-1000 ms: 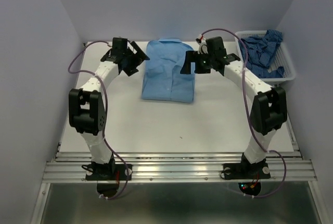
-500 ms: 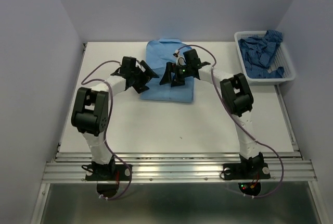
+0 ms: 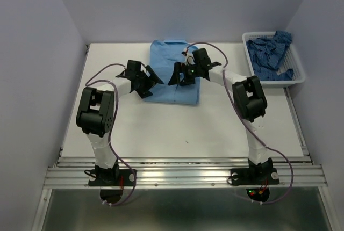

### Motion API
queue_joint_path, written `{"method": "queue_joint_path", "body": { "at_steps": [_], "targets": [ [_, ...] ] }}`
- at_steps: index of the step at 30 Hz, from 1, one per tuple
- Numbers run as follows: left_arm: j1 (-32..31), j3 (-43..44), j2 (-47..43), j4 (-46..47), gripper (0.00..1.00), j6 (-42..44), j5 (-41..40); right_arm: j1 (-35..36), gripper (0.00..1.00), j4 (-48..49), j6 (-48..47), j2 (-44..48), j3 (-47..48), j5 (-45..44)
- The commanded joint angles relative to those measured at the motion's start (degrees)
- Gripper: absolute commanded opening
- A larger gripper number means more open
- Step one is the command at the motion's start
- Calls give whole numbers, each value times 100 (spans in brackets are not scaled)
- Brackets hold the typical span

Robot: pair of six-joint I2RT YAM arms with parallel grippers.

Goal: Fold and stack the long sleeve shirts
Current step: Fold the shirt

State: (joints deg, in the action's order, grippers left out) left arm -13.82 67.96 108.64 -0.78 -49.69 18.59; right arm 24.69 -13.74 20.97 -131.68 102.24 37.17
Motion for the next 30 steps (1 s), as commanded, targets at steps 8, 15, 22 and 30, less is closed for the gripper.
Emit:
{"method": "queue_joint_path", "body": {
  "at_steps": [8, 15, 22, 30],
  "targets": [
    [38, -669, -1828, -1153, 99, 443, -1042, 720, 100, -1550, -4520, 2383, -1144, -1698],
    [-242, -1750, -2119, -495, 99, -355, -567, 1258, 100, -886, -4140, 2524, -1663, -4023],
    [-1280, -2330, -2444, 182, 99, -1367, -839, 479, 100, -534, -3267, 1641, -244, -3571],
    [-1509, -2350, -1998, 631, 99, -1430, -594, 2, 100, -1096, -2906, -812, 2237, -2794]
  ]
}}
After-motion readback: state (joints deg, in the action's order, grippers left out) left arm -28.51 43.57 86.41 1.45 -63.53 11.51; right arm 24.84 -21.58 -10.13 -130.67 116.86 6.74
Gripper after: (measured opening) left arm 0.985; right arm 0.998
